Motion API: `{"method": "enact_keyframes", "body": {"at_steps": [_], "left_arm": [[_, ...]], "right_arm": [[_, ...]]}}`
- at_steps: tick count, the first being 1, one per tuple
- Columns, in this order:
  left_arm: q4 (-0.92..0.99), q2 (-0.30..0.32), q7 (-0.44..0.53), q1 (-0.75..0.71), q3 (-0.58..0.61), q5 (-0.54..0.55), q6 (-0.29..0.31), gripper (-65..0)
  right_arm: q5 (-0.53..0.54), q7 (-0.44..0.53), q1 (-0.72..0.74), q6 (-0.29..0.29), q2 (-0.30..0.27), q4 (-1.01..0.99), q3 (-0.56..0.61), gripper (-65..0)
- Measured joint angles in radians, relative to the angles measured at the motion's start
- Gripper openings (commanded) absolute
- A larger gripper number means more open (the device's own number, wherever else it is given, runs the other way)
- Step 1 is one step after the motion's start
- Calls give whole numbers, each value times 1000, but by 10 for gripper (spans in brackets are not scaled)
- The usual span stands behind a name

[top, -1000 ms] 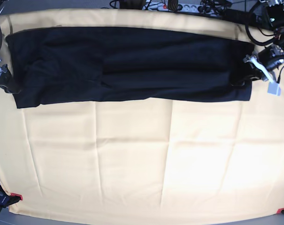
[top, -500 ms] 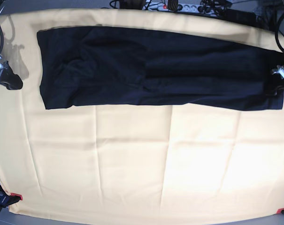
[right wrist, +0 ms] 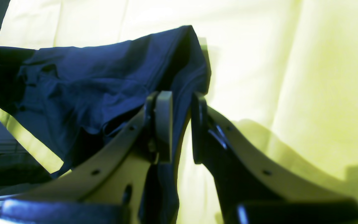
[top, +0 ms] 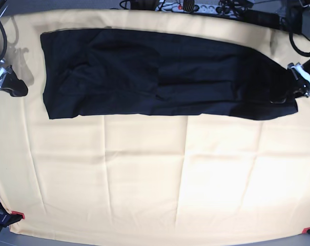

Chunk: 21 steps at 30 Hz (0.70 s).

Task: Fold the T-shirt properly
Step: 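Lift the strip end with the left gripper and fold it toward the right gripper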

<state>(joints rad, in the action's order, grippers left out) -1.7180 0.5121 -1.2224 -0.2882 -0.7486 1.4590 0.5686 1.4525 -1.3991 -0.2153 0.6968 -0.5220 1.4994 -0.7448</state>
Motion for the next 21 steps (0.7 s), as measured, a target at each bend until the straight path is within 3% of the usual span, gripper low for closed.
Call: {"method": "enact_keyframes", "body": {"at_steps": [9,14,18,21], "left_arm": [[-142,-184,-8,0,9,-3,2,-650],[-145,-264,0,-12,110,-6,1,-650],[-145,-322,89,-1,191,-105,41,-650],[-145,-350,128,3,243,-141,40,-650]], "right_arm": [[0,0,0,0,8,0,0,-513],[0,0,0,0,8,0,0,-513],[-1,0,0,0,8,0,0,-513],[0,0,0,0,8,0,0,-513]]}}
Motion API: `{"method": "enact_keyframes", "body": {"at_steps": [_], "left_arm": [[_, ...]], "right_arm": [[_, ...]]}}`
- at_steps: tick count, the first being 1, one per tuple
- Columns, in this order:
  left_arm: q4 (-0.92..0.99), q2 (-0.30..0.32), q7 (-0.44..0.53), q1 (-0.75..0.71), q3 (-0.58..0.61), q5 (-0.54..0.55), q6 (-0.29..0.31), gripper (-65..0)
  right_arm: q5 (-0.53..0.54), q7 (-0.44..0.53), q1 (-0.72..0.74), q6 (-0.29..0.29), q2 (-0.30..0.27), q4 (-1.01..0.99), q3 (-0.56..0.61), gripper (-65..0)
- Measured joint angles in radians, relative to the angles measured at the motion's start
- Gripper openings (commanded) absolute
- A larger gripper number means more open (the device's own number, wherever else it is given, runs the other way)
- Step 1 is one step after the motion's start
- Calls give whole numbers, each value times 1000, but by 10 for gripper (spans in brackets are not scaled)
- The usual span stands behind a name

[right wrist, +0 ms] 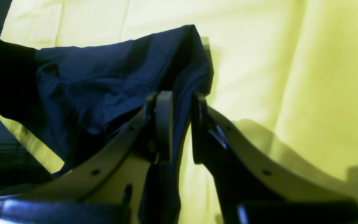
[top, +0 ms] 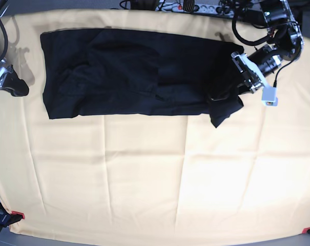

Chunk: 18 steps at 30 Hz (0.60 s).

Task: Fold the T-shirt properly
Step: 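Lift the strip end with the left gripper and fold it toward the right gripper, then lower the folded end onto the shirt and open the left gripper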

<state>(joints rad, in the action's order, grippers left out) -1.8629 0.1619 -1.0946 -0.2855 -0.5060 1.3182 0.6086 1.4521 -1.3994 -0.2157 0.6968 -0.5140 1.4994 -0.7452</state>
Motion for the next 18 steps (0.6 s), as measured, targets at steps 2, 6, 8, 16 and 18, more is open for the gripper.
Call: {"method": "enact_keyframes", "body": {"at_steps": [2,6,8,16,18], "left_arm": [[0,-21,-1,-2,36,-19,1,-650],[0,-53,-1,-2,112,-41,7,-561],[0,-57,-4,-3,146,-46,42,-392],[0,-66,40,-2,166,145,60,-256],[0,-65,-13,0,166,140,63,-256]], "right_arm": [[0,0,0,0,0,0,0,-513],[0,0,0,0,0,0,0,-513],[0,0,0,0,0,0,0,-513],[0,-2,0,0,0,0,0,-513],[0,-2,0,0,0,0,0,-513]]}}
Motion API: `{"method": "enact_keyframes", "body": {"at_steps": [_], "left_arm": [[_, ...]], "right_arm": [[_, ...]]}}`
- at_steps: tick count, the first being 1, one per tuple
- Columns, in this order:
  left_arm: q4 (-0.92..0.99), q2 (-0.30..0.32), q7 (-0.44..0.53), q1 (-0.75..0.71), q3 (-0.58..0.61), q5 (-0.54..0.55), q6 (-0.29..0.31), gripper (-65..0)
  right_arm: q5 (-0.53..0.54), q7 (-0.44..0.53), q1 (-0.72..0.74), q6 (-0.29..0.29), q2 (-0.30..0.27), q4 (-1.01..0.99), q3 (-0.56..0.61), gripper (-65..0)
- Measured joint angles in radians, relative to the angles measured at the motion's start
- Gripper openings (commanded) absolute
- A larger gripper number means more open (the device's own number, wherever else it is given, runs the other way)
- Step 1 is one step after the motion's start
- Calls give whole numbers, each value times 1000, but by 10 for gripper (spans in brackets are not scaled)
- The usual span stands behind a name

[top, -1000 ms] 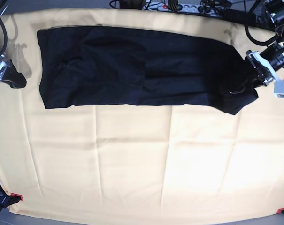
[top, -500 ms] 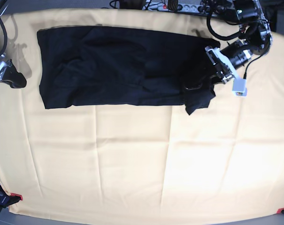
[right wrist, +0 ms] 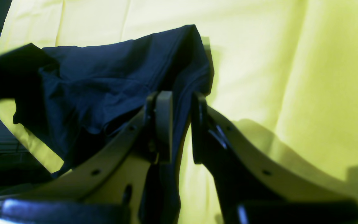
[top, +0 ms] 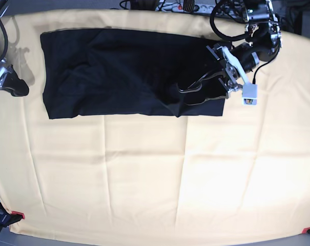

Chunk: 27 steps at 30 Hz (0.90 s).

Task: Fold the T-shirt properly
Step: 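Lower the folded end onto the shirt and open the left gripper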

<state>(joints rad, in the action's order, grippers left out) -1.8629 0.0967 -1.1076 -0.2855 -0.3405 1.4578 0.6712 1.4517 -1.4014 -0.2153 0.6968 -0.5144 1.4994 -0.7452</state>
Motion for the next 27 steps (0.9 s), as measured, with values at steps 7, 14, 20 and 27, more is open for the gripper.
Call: {"method": "enact_keyframes", "body": {"at_steps": [7,14,20,27], "left_arm": [[-12,-4,-18,1,-34,-6,18,-266],[-169,3,-75,16,-287,-31,19,-455],[-212,89,-82,-58,-359,-85,18,-453],[-212,108,-75,-101,-357,-256,19,-454]], "right_arm": [[0,-3,0,0,0,0,0,-513],[0,-3,0,0,0,0,0,-513],[0,-2,0,0,13,0,0,-513],[0,-6,0,0,30,0,0,-513]]}}
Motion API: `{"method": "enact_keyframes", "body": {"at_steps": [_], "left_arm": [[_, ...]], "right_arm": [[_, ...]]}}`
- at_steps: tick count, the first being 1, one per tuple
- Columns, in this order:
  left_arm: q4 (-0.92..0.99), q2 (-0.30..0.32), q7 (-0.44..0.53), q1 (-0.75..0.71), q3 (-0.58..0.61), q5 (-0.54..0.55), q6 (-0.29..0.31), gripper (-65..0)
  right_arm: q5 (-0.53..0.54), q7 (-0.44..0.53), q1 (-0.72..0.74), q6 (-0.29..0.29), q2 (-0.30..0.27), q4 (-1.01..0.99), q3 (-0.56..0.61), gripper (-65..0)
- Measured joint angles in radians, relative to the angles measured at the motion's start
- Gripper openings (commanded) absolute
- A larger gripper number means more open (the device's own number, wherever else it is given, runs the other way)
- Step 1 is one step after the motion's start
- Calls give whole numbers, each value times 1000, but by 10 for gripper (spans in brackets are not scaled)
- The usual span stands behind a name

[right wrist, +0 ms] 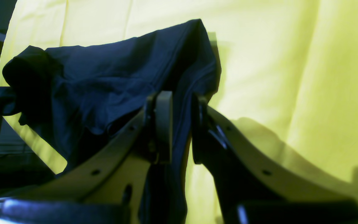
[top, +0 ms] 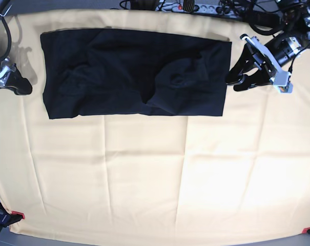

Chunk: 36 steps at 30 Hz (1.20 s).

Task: Fold the T-shirt properly
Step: 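Lower the folded end onto the shirt and open the left gripper, then grasp the black strip's ends with both grippers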

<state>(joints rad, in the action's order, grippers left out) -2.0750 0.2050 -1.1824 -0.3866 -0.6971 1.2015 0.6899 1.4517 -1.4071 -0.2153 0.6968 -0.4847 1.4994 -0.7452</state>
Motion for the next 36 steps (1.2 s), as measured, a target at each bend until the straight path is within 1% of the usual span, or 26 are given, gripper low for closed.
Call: {"method": "enact_keyframes", "body": {"at_steps": [4,7,10,14,18,20,21,23,25,27,32,33,35,36], "left_arm": [[0,0,3,-4,1,5,0,-453],[0,0,7,-13,43,75,0,-454],[0,0,4,-40,150,83,0,-453],[0,0,3,-56,312,1,0,-454],[0,2,5,-53,454,15,0,-454],[0,3,4,-54,521,58,0,-454],[0,3,-4,-53,553,76,0,-454],[0,3,-51,-51,592,85,0,-454],[-20,3,-72,-51,590,77,0,-454],[-71,3,-62,-50,542,81,0,-454],[-163,3,33,-48,311,80,0,-454],[-165,3,58,-48,270,55,2,-454],[-163,3,110,-48,210,-68,3,-454],[-156,3,136,-48,199,-124,2,-454]], "right_arm": [[0,0,0,0,0,0,0,-513],[0,0,0,0,0,0,0,-513],[0,0,0,0,0,0,0,-513],[0,0,0,0,0,0,0,-513],[0,0,0,0,0,0,0,-513],[0,0,0,0,0,0,0,-513],[0,0,0,0,0,0,0,-513],[0,0,0,0,0,0,0,-513],[0,0,0,0,0,0,0,-513],[0,0,0,0,0,0,0,-513],[0,0,0,0,0,0,0,-513],[0,0,0,0,0,0,0,-513],[0,0,0,0,0,0,0,-513],[0,0,0,0,0,0,0,-513]]}}
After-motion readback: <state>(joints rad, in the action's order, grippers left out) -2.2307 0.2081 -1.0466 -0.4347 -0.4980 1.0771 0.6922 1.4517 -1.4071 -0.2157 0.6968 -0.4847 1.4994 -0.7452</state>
